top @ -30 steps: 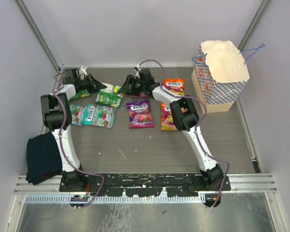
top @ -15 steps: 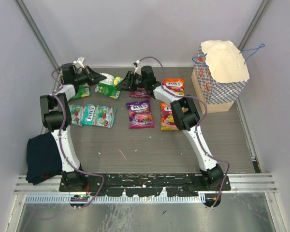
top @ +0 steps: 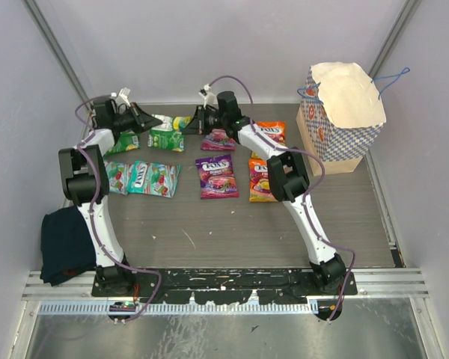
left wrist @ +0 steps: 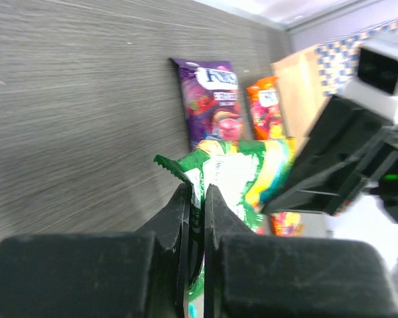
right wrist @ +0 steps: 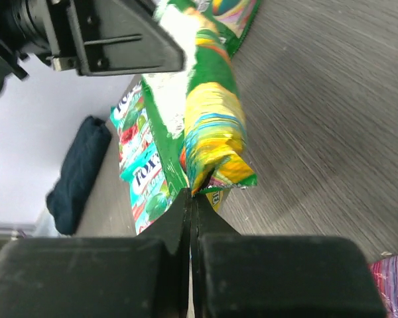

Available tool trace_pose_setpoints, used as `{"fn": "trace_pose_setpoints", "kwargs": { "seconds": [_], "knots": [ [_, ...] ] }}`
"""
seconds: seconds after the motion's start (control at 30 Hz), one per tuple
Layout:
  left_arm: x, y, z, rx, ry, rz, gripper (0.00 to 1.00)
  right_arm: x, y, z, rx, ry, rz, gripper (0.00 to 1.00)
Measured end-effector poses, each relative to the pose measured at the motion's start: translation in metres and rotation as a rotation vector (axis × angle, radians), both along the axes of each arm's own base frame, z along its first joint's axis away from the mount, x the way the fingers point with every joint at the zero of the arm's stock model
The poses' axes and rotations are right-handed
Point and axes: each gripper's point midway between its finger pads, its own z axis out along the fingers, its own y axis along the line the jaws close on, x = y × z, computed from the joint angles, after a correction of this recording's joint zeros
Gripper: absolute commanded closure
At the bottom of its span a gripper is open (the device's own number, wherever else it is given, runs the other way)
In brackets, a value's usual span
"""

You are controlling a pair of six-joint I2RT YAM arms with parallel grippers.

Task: Take the snacks out of the paper bag
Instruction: Adjust the snack at the center of the board.

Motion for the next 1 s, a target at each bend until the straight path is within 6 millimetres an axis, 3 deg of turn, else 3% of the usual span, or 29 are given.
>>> {"fn": "trace_pose_setpoints", "kwargs": {
  "seconds": [0.1,0.33,0.53,0.77,1.0],
  "knots": [
    [0.000,-0.001,0.001,0.147,-0.048,0.037,1.00,-0.001,-0.002,0.010,-0.044,-0.133,0.062,0.99],
    [-0.006,-0.009,0.029,0.411,-0.341,0.121,1.00,0.003,-0.015,0.012,-0.160,-0.374,0.113,0.99],
    [-0.007,0.000,0.001,0.499,-0.460,0.178,1.00,0.010,-0.017,0.003,-0.243,-0.503,0.122,0.99],
    [0.002,0.003,0.012,0.572,-0.642,0.185,1.00,0.018,-0.008,-0.004,-0.317,-0.713,0.136,0.99],
    [0.004,0.002,-0.014,0.623,-0.716,0.153,1.00,0.015,0.000,-0.033,-0.415,-0.884,0.178,0.99]
  ]
}}
